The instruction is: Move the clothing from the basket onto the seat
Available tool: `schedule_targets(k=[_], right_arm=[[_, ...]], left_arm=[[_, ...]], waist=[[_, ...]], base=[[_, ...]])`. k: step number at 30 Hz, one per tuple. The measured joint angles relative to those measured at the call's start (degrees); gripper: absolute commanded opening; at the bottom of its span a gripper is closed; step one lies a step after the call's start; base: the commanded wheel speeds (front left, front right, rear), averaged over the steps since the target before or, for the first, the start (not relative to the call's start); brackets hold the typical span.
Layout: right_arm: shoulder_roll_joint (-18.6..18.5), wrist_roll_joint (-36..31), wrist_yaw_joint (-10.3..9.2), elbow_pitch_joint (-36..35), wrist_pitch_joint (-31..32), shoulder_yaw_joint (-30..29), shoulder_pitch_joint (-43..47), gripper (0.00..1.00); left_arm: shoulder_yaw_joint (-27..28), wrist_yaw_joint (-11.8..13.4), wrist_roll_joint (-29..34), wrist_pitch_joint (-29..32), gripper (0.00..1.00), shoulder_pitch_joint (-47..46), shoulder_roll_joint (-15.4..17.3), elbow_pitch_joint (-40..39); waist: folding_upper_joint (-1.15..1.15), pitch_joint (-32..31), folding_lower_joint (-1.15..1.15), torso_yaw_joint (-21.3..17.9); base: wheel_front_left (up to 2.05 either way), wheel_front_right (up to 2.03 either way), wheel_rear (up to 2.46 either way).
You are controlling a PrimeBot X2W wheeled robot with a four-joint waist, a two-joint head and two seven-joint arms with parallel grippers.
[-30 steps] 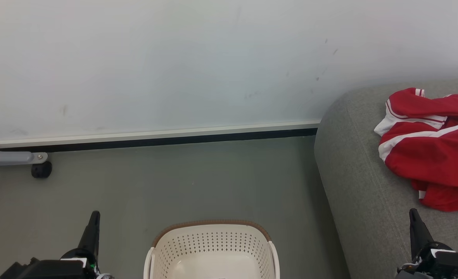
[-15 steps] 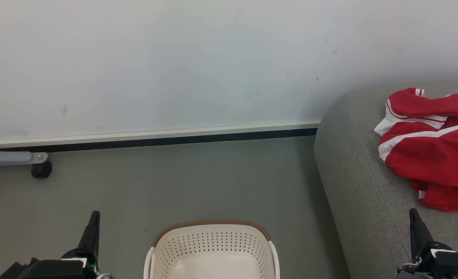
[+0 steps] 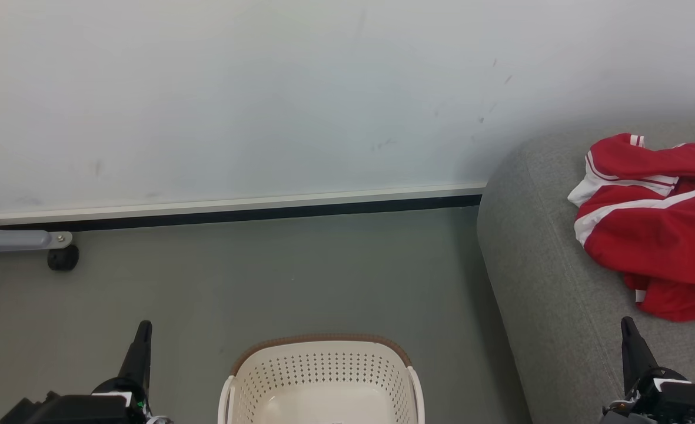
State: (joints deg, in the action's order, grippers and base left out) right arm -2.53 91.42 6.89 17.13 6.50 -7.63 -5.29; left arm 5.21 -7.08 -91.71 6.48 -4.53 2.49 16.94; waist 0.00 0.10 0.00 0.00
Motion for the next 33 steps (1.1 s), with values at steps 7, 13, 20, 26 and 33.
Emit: schedule_targets(k=[7,13,20,26,33], right_arm=[[0.0,0.0,0.0,0.0,0.0,0.0,0.0,0.0],[0.0,0.0,0.0,0.0,0.0,0.0,0.0,0.0],[0.0,0.0,0.0,0.0,0.0,0.0,0.0,0.0],[0.0,0.0,0.0,0.0,0.0,0.0,0.0,0.0],[0.0,0.0,0.0,0.0,0.0,0.0,0.0,0.0]], left_arm=[[0.0,0.0,0.0,0.0,0.0,0.0,0.0,0.0],[0.0,0.0,0.0,0.0,0.0,0.0,0.0,0.0],[0.0,0.0,0.0,0.0,0.0,0.0,0.0,0.0],[0.0,0.0,0.0,0.0,0.0,0.0,0.0,0.0],[0.0,0.0,0.0,0.0,0.0,0.0,0.0,0.0]], waist=[[0.0,0.0,0.0,0.0],[0.0,0.0,0.0,0.0],[0.0,0.0,0.0,0.0],[0.0,0.0,0.0,0.0],[0.0,0.0,0.0,0.0]], base=[[0.0,0.0,0.0],[0.0,0.0,0.0],[0.0,0.0,0.0],[0.0,0.0,0.0],[0.0,0.0,0.0]])
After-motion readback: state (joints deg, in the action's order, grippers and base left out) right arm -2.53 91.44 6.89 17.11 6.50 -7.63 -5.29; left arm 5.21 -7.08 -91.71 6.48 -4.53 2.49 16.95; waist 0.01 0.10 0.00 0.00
